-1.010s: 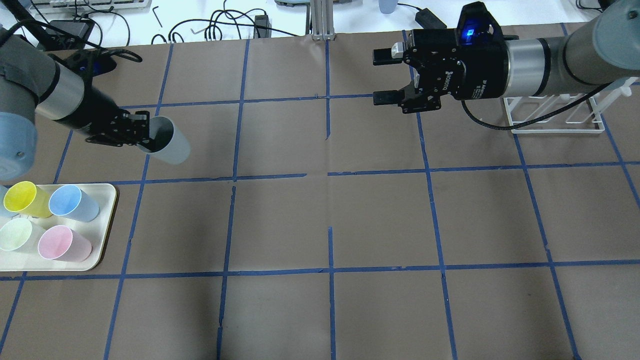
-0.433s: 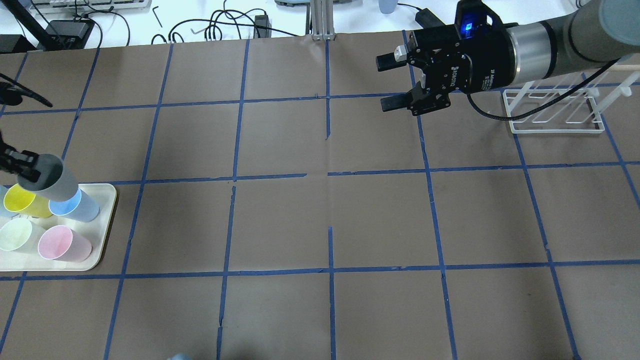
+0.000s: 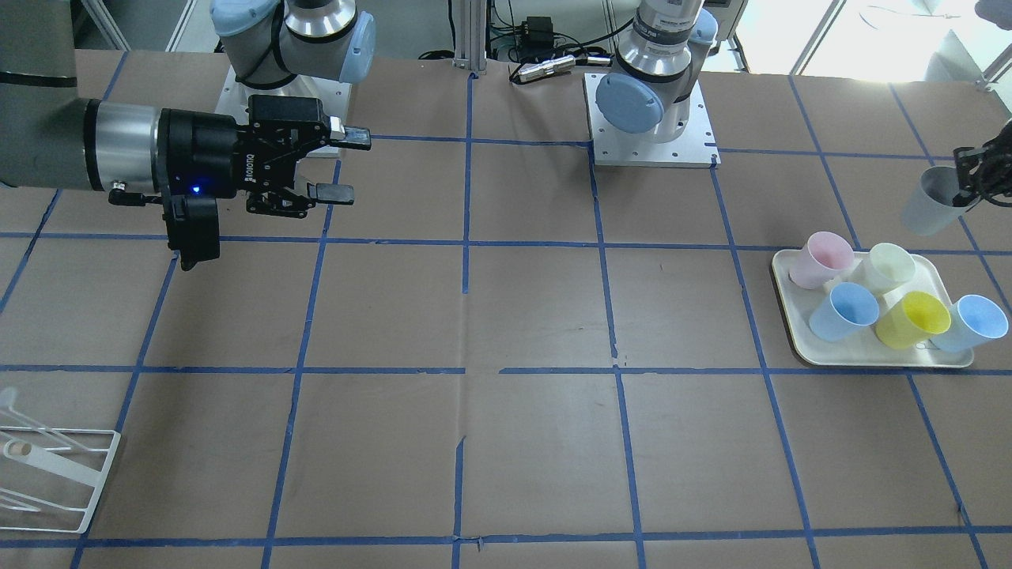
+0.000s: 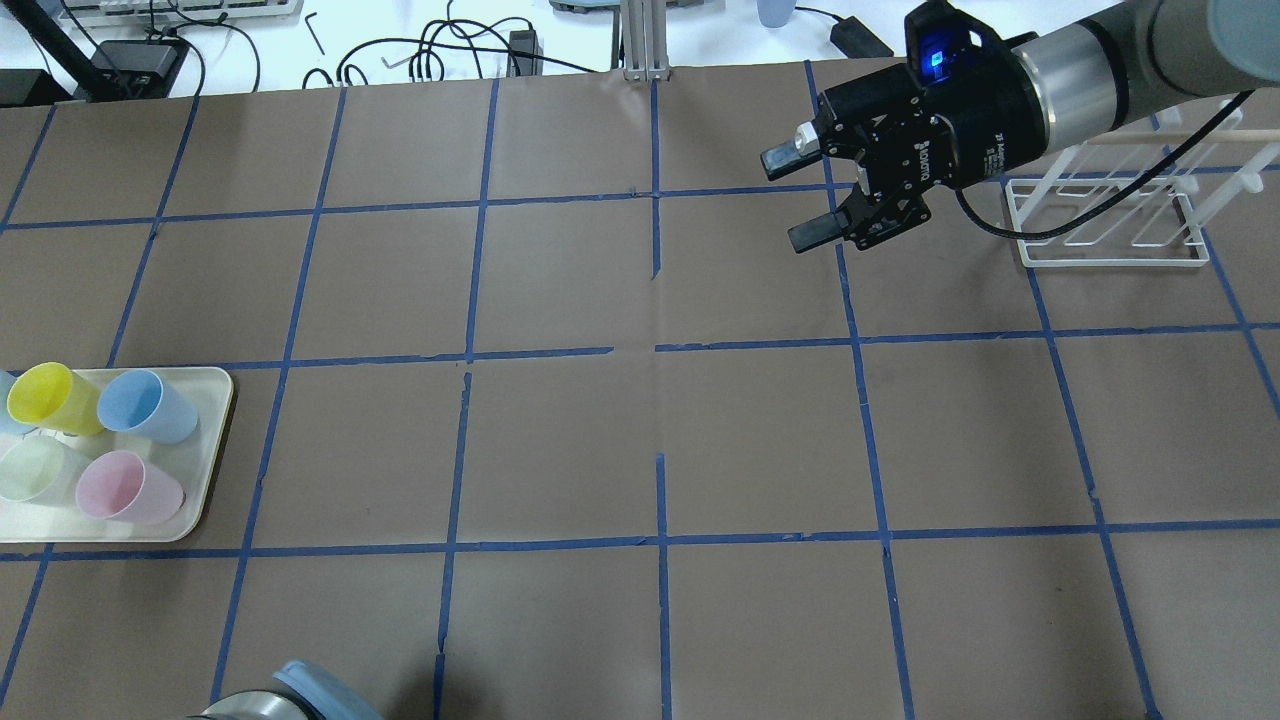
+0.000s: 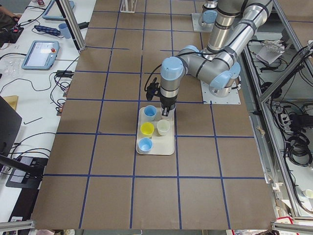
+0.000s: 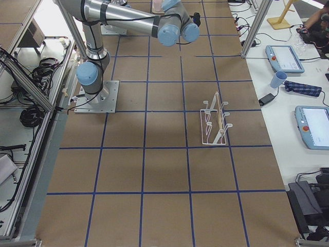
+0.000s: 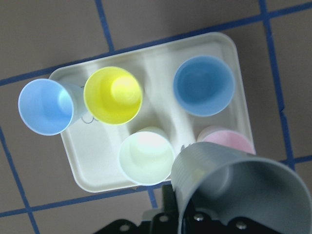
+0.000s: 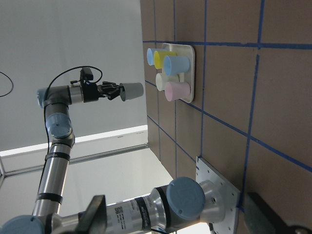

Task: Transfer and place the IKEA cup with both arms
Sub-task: 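Lower the grey cup onto the tray with left gripper while right arm returns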

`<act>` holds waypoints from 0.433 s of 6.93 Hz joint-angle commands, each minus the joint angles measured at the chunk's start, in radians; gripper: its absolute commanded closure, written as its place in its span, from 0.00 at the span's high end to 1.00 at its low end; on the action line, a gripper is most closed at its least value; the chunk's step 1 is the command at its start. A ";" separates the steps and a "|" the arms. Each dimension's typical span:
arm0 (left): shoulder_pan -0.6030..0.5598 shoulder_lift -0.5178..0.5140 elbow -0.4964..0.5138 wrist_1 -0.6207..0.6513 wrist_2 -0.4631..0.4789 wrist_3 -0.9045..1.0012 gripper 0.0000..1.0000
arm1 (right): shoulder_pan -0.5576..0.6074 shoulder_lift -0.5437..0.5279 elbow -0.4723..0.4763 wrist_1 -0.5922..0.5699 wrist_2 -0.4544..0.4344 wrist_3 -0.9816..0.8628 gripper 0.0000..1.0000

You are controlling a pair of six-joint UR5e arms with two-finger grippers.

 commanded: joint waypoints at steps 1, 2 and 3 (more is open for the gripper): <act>0.091 -0.129 0.061 0.018 -0.030 0.108 0.00 | 0.045 -0.003 -0.020 -0.135 -0.124 0.181 0.99; 0.105 -0.187 0.111 0.012 -0.046 0.133 0.00 | 0.068 -0.007 -0.020 -0.208 -0.224 0.301 0.99; 0.117 -0.259 0.165 0.014 -0.050 0.157 0.00 | 0.104 -0.021 -0.014 -0.294 -0.312 0.395 0.99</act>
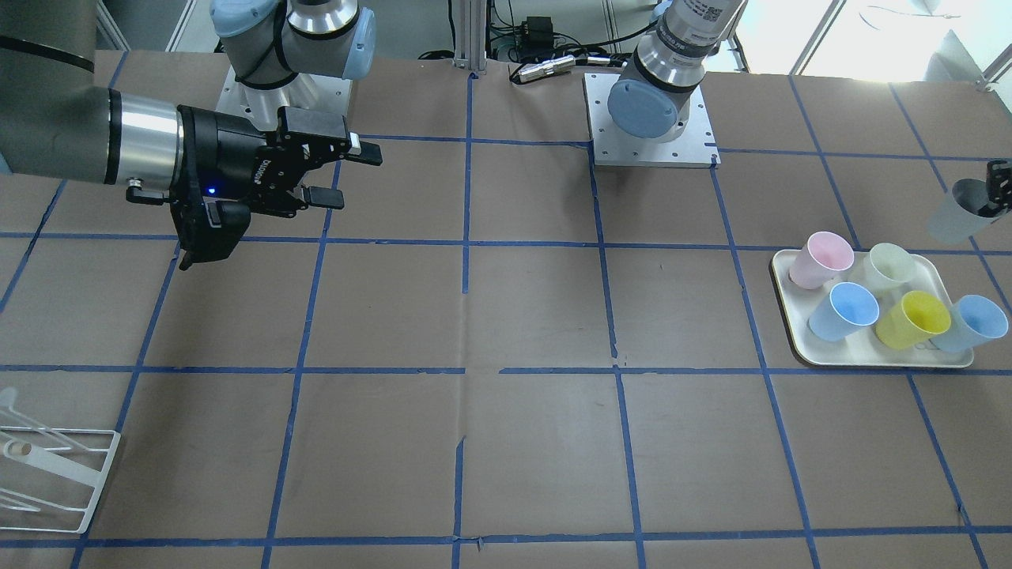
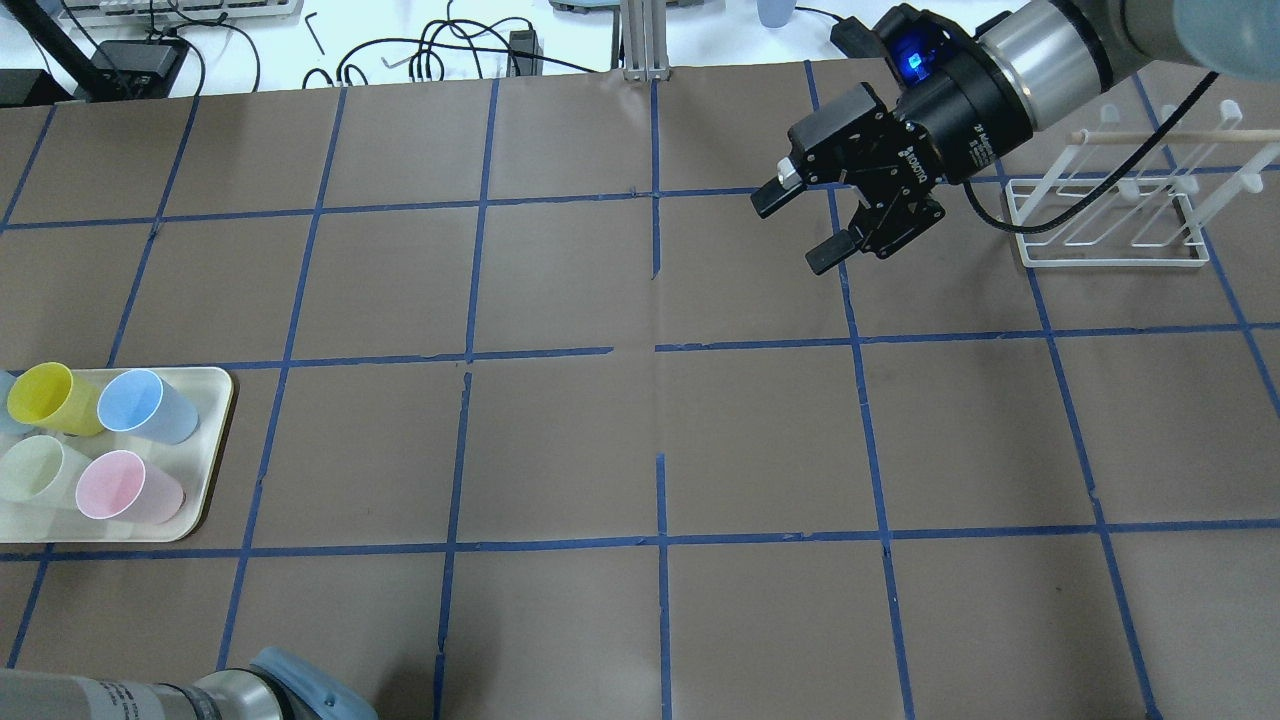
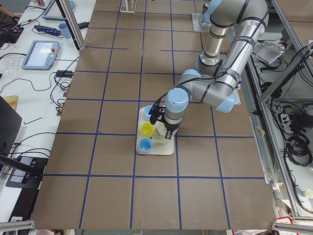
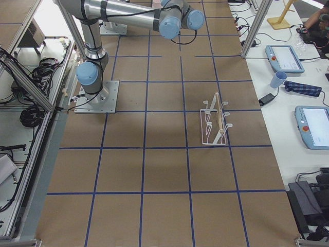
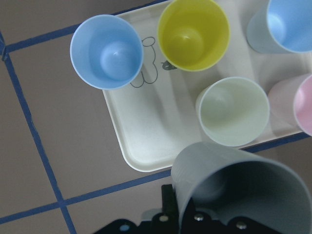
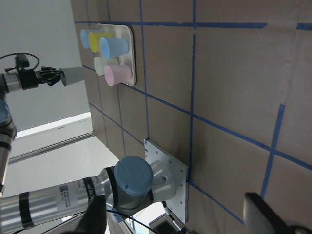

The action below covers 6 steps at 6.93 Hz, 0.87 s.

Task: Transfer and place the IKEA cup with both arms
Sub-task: 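Lower the grey cup onto the tray with left gripper while right arm returns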

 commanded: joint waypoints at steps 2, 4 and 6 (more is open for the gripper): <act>0.018 -0.162 0.076 -0.008 -0.058 0.028 0.00 | 0.056 -0.037 0.007 -0.211 -0.317 0.271 1.00; 0.016 -0.176 0.069 0.004 -0.051 0.025 0.00 | 0.059 -0.081 0.014 -0.276 -0.504 0.374 1.00; 0.016 -0.210 0.071 0.034 -0.046 0.022 0.00 | 0.117 -0.101 0.022 -0.363 -0.683 0.507 1.00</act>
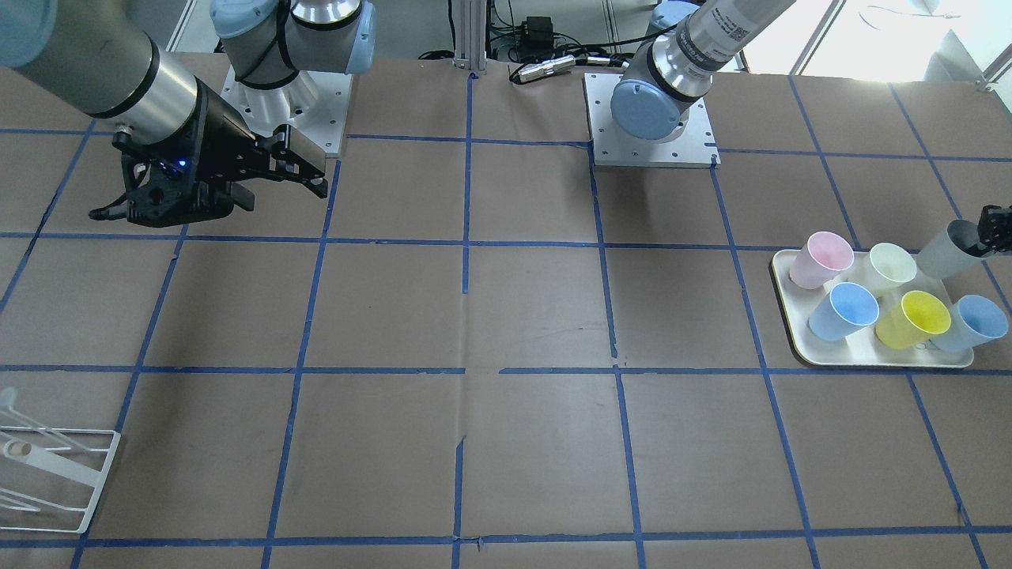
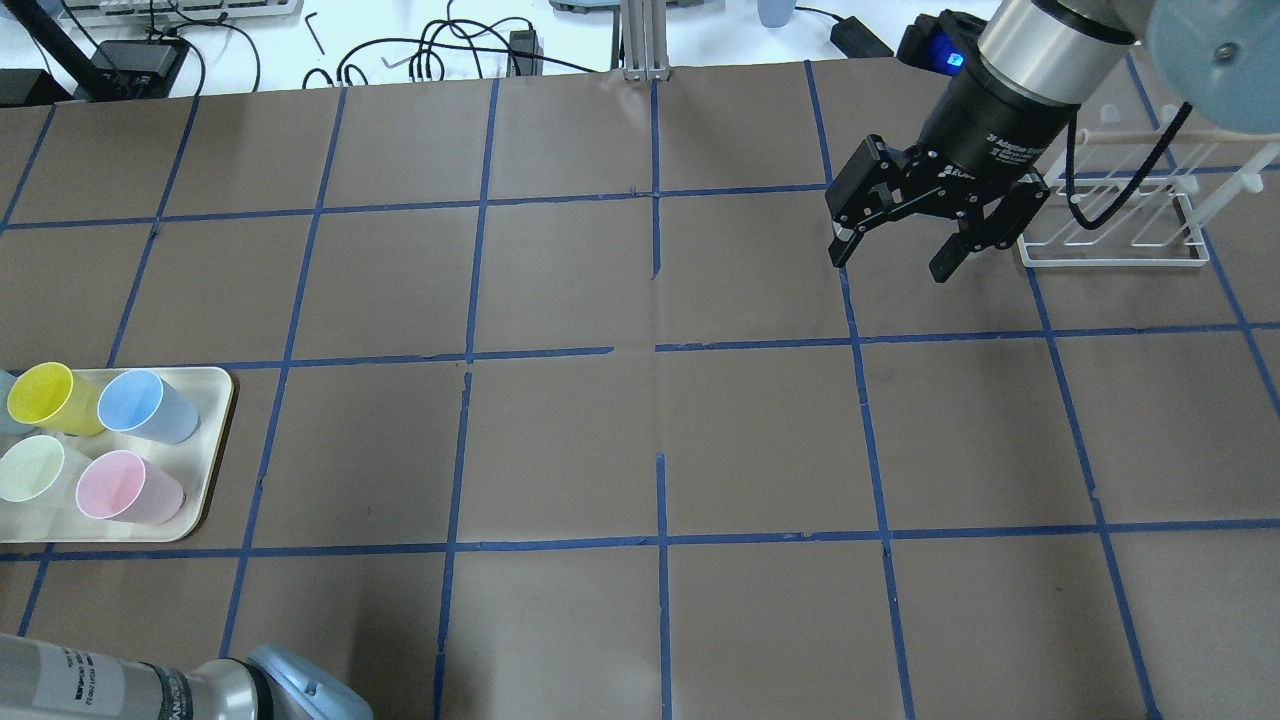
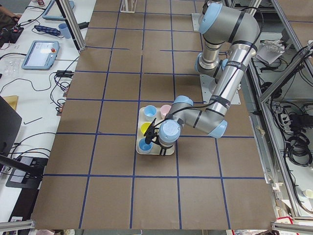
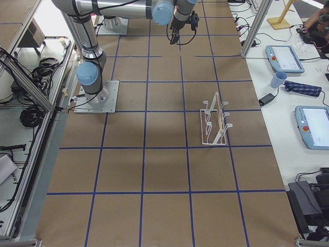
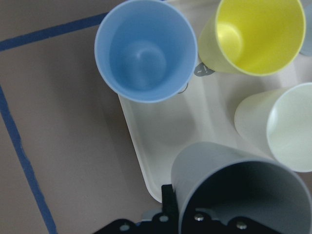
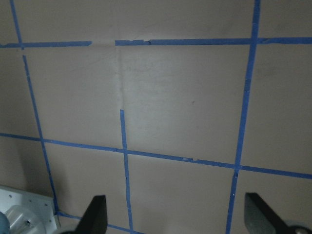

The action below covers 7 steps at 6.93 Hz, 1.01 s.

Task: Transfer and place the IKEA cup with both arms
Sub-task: 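Lower the grey cup onto the tray with left gripper while right arm returns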

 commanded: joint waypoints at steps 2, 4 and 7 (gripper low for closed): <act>0.000 -0.047 -0.002 0.025 0.002 -0.002 0.20 | 0.079 -0.025 0.004 -0.099 -0.222 0.138 1.00; 0.000 -0.066 0.008 0.027 0.004 -0.007 0.88 | 0.082 -0.059 0.016 -0.191 -0.241 0.141 1.00; 0.000 -0.069 0.019 0.027 0.031 -0.007 0.88 | 0.082 -0.062 0.030 -0.267 -0.233 0.129 1.00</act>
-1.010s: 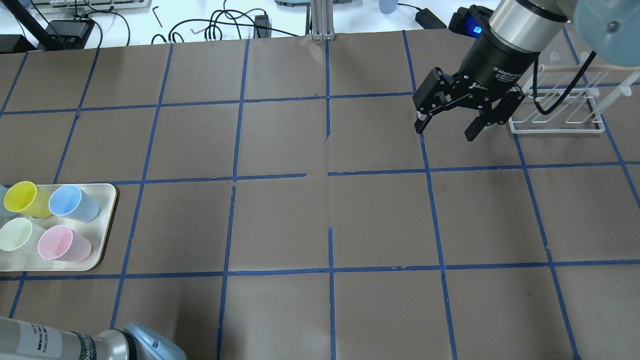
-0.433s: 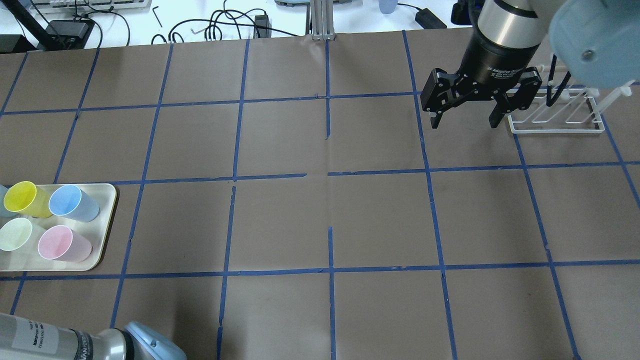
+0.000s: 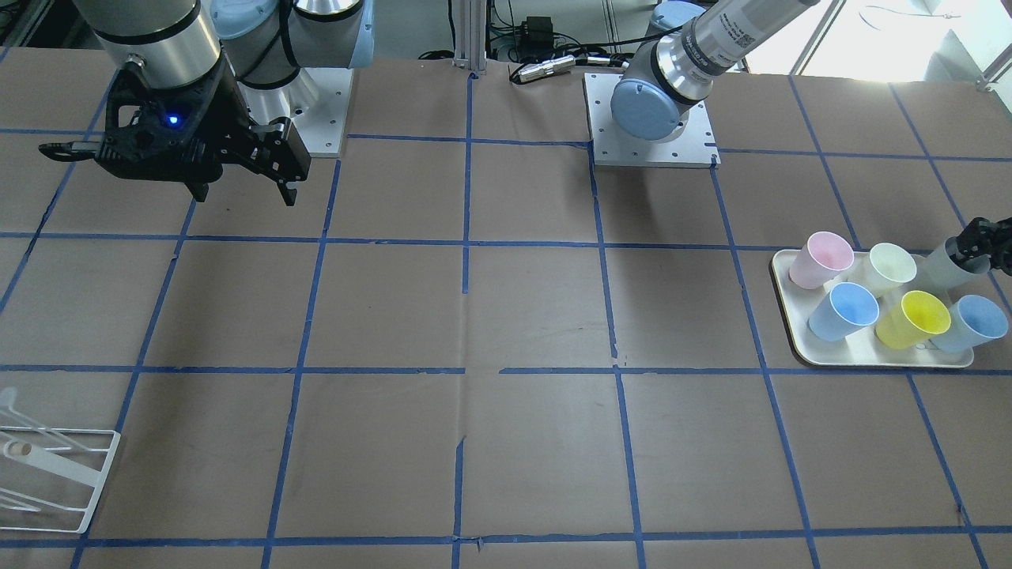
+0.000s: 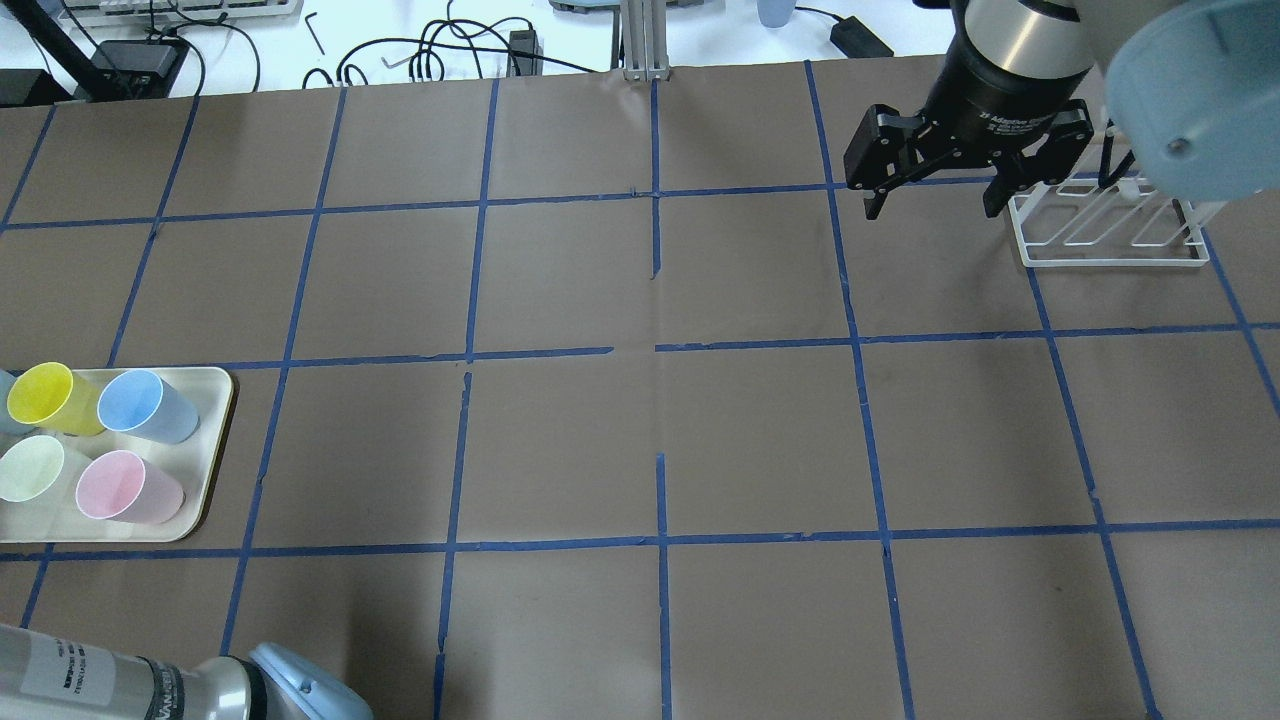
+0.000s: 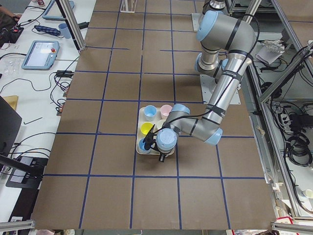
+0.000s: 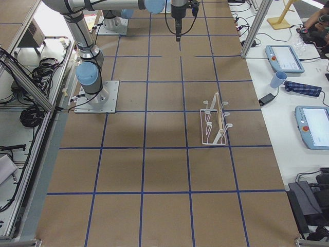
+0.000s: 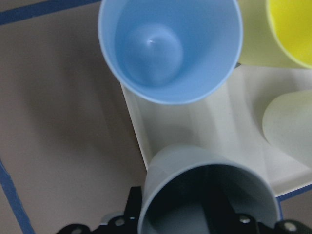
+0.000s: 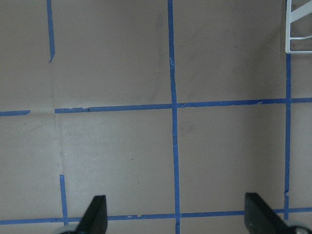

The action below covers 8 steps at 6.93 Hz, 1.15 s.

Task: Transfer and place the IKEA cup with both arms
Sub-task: 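Lower the grey cup onto the tray with left gripper while right arm returns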

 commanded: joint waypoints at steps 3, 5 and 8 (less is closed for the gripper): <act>0.000 -0.001 0.002 -0.012 0.001 -0.002 0.87 | -0.001 0.000 -0.001 -0.017 -0.005 -0.010 1.00; 0.000 -0.004 0.003 -0.012 0.000 -0.002 0.87 | -0.001 0.000 -0.010 -0.015 -0.008 -0.011 1.00; 0.000 0.028 0.006 -0.022 0.004 0.000 0.88 | -0.001 0.000 -0.010 -0.014 -0.007 -0.011 1.00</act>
